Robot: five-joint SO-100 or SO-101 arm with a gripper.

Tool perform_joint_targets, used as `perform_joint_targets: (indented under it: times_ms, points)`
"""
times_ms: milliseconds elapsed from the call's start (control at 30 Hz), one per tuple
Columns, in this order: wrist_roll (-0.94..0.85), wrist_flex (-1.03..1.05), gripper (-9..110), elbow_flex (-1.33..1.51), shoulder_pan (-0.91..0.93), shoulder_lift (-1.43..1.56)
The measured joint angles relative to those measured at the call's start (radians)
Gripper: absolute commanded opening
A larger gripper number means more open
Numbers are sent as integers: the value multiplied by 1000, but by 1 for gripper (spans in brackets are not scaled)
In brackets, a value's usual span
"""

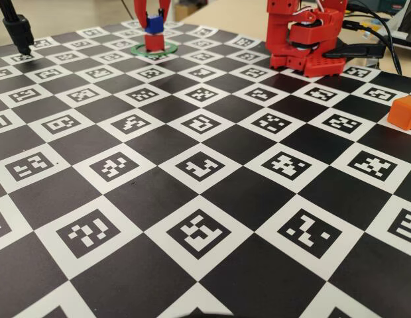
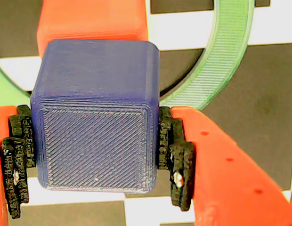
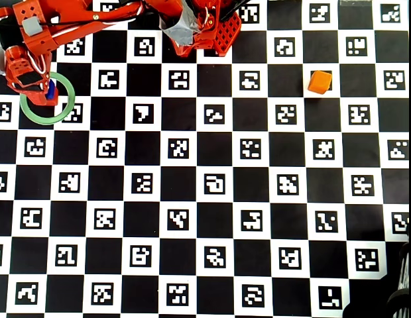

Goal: Grab the red cube then put it in the green circle then put the blue cube on top and finally the orange cube on top

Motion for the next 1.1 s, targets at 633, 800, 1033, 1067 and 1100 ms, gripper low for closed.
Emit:
perform_joint_targets:
  times_ms: [633,800,1033,1067,1100]
  points:
    - [2,0,33,0,0,0]
    - [20,0,37,0,8,0]
    - [3,69,38,-11,21,0]
    - [9,77,38,-18,21,0]
    - [6,86,38,-28,21,0]
